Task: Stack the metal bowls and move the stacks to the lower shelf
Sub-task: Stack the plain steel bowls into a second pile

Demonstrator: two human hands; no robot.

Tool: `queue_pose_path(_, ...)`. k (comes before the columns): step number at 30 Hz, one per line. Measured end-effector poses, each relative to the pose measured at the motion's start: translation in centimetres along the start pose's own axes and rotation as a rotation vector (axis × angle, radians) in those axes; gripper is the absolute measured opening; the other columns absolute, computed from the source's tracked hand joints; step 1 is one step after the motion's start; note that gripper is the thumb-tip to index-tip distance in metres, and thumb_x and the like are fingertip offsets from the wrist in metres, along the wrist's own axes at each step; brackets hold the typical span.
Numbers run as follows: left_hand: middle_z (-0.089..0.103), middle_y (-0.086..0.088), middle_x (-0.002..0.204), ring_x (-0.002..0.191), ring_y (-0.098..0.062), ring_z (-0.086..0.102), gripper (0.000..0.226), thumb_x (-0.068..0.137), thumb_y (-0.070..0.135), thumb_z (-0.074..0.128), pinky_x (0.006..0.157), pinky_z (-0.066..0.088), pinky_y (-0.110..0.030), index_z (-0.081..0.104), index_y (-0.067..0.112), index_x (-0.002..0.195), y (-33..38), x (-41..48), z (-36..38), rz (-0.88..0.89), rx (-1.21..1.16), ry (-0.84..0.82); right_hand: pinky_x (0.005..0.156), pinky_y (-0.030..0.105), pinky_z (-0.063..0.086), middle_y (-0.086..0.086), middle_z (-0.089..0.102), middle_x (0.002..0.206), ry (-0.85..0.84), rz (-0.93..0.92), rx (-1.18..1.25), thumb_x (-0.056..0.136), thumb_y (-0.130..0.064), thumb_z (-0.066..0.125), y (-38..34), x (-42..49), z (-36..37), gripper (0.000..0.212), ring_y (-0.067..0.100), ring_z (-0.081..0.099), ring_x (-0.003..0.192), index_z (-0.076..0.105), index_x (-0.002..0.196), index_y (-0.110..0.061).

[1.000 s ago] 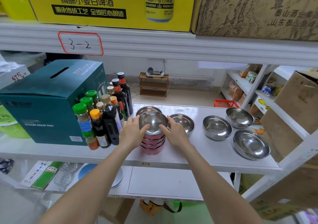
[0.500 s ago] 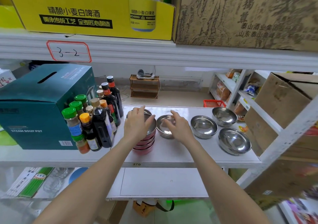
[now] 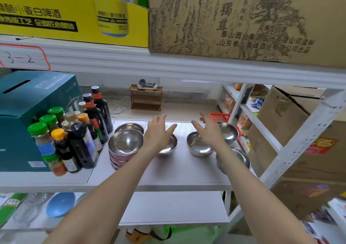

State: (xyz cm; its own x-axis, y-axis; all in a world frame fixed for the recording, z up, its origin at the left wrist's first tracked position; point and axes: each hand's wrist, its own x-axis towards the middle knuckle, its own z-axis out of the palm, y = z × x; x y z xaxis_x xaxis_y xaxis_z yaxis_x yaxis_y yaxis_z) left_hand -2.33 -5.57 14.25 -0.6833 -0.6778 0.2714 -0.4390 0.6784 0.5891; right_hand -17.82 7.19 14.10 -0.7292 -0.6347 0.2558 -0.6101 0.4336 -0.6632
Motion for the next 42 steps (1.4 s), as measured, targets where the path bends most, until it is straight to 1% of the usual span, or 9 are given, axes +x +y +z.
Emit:
queue_pose_path(13, 0.037, -0.016, 0.145, 0.131, -0.035, 0.038, 0.067, 0.095, 0.053, 0.042, 0.106, 0.035, -0.043, 0.028, 0.014, 0.148, 2.4, 3.1, 13.2, -0.189, -0.057, -0.182, 0.099, 0.035, 0.039, 0.011, 0.060, 0.130, -0.115, 0.107, -0.042, 0.090, -0.045, 0.057, 13.9, 5.0, -1.2, 0.060, 0.028, 0.054, 0.120, 0.047, 0.139, -0.012)
queue_pose_path(18, 0.037, -0.016, 0.143, 0.131, -0.034, 0.039, 0.067, 0.095, 0.054, 0.041, 0.105, 0.036, -0.042, 0.027, 0.015, 0.148, 1.9, 3.2, 17.2, -0.232, -0.050, -0.241, 0.088, 0.033, 0.043, 0.011, 0.066, 0.113, -0.188, 0.135, -0.035, 0.089, -0.048, 0.058, 17.3, 5.0, 0.8, 0.058, 0.026, 0.059, 0.106, 0.049, 0.134, -0.012)
queue_pose_path(21, 0.042, -0.017, 0.135, 0.125, -0.033, 0.044, 0.063, 0.096, 0.053, 0.040, 0.099, 0.037, -0.038, 0.031, 0.014, 0.145, 1.3, 3.3, 18.8, -0.265, -0.025, -0.279, 0.092, 0.038, 0.046, 0.010, 0.064, 0.114, -0.244, 0.140, -0.085, 0.090, -0.049, 0.056, 18.3, 5.2, 2.0, 0.061, 0.026, 0.058, 0.107, 0.046, 0.138, -0.013)
queue_pose_path(24, 0.055, -0.017, 0.121, 0.111, -0.033, 0.053, 0.055, 0.096, 0.052, 0.040, 0.093, 0.043, -0.038, 0.041, 0.013, 0.134, 0.5, 3.4, 19.9, -0.258, 0.014, -0.300, 0.097, 0.040, 0.043, 0.014, 0.054, 0.133, -0.242, 0.134, -0.146, 0.090, -0.048, 0.056, 18.7, 5.6, 2.8, 0.066, 0.029, 0.052, 0.120, 0.040, 0.142, -0.010)
queue_pose_path(26, 0.062, -0.015, 0.114, 0.106, -0.033, 0.057, 0.055, 0.096, 0.049, 0.042, 0.085, 0.044, -0.037, 0.038, 0.012, 0.137, 0.0, 3.4, 20.4, -0.240, 0.029, -0.303, 0.095, 0.039, 0.043, 0.015, 0.051, 0.136, -0.261, 0.140, -0.190, 0.090, -0.048, 0.056, 18.8, 5.9, 3.0, 0.068, 0.031, 0.051, 0.123, 0.039, 0.142, -0.006)
queue_pose_path(31, 0.066, -0.015, 0.107, 0.102, -0.034, 0.059, 0.053, 0.096, 0.045, 0.047, 0.075, 0.038, -0.036, 0.036, 0.011, 0.136, -0.4, 3.4, 20.9, -0.204, 0.046, -0.260, 0.086, 0.039, 0.047, 0.009, 0.063, 0.109, -0.339, 0.131, -0.272, 0.089, -0.049, 0.058, 19.6, 5.8, 3.6, 0.047, 0.029, 0.060, 0.104, 0.052, 0.115, -0.010)
queue_pose_path(36, 0.065, -0.016, 0.110, 0.103, -0.034, 0.058, 0.048, 0.095, 0.041, 0.050, 0.079, 0.041, -0.037, 0.040, 0.009, 0.130, -0.5, 3.5, 20.9, -0.190, 0.010, -0.245, 0.092, 0.043, 0.044, 0.006, 0.064, 0.110, -0.281, 0.109, -0.260, 0.089, -0.049, 0.058, 19.4, 5.5, 3.8, 0.047, 0.028, 0.059, 0.105, 0.054, 0.118, -0.012)
queue_pose_path(39, 0.064, -0.016, 0.106, 0.100, -0.033, 0.058, 0.047, 0.095, 0.038, 0.052, 0.082, 0.044, -0.038, 0.041, 0.008, 0.129, -0.6, 3.4, 20.5, -0.179, -0.041, -0.235, 0.090, 0.043, 0.047, 0.004, 0.065, 0.101, -0.257, 0.096, -0.218, 0.088, -0.047, 0.059, 19.2, 5.5, 3.8, 0.038, 0.027, 0.061, 0.099, 0.058, 0.109, -0.015)
queue_pose_path(42, 0.062, -0.011, 0.097, 0.094, -0.030, 0.059, 0.045, 0.095, 0.037, 0.054, 0.075, 0.042, -0.034, 0.042, 0.008, 0.127, -0.6, 3.4, 19.8, -0.152, -0.117, -0.204, 0.087, 0.042, 0.048, 0.005, 0.066, 0.099, -0.223, 0.082, -0.166, 0.088, -0.044, 0.059, 18.6, 5.4, 3.5, 0.039, 0.028, 0.062, 0.097, 0.057, 0.114, -0.015)
